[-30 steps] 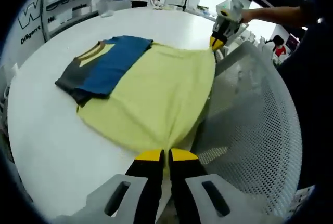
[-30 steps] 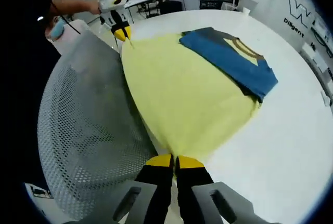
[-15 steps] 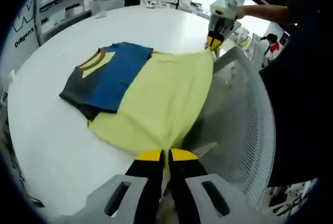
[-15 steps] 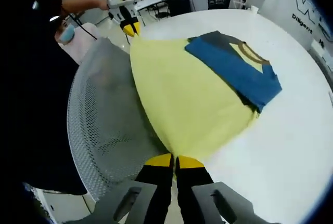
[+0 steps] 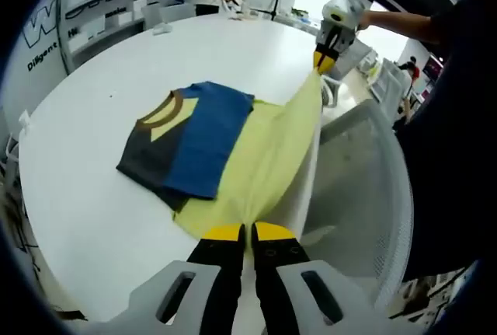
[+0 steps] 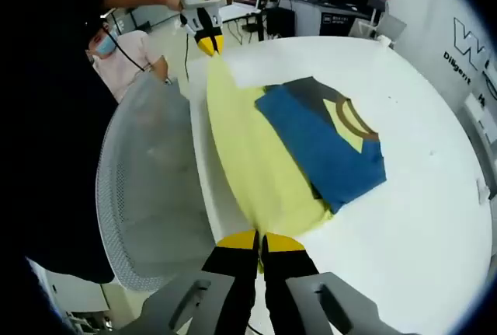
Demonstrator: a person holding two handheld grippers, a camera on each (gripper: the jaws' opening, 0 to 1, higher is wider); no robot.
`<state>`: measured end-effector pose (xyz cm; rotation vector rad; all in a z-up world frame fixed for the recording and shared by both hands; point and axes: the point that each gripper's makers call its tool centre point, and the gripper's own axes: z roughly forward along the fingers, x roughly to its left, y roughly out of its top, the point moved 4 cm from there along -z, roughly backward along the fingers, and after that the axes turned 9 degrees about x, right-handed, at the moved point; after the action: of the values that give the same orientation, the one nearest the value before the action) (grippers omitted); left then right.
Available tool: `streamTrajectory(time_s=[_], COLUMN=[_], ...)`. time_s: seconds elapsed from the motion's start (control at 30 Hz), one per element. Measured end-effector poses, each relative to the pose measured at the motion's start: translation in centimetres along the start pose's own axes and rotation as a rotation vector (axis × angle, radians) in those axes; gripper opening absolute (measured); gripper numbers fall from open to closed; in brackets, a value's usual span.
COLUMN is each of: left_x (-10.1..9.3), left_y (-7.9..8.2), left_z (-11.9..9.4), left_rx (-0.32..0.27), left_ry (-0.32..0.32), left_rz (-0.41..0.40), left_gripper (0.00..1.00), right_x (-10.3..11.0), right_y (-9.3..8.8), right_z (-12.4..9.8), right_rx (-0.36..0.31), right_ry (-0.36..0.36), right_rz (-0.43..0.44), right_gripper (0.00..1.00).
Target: Fold the garment on the visible template until the final outline fits inside the template.
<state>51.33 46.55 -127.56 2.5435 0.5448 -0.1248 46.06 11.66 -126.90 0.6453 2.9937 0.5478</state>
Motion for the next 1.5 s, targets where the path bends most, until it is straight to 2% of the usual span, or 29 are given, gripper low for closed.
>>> streamTrajectory(time_s=[0.17,0.37,0.83,1.23,1.5], left_x=[1.3,2.1,4.6,7.3,10.2], left_y=[1.7,2.8,3.6,4.4,5.7], left_z=[-0.5,-0.5,-0.1,0.2,-0.4], left_rx=[-0.02,-0.02,-0.02,-0.011,-0.04], left_ry=[0.041,0.076,0.118,0.152,0.178], left_rz=[-0.015,-0.001,-0.019,-0.015,-0.033], left_gripper=[0.03,0.03,0.03,0.03,0.03], right_x=[-2.0,-3.7,-6.5,-10.0,-12.2], right_y=[0.6,1.1,2.8,4.5,5.7], right_z=[-0.3,-0.7,-0.9,-0.1,-0.5], right_rx=[-0.027,-0.045,-0.067,-0.076,-0.107], right_ry=[-0.027,-0.06,-0.105,-0.229,-0.286], right_rz=[-0.012,-0.032,-0.071,-0.059,-0.033], right_gripper=[0.0,0.0,0.0,0.0,0.0])
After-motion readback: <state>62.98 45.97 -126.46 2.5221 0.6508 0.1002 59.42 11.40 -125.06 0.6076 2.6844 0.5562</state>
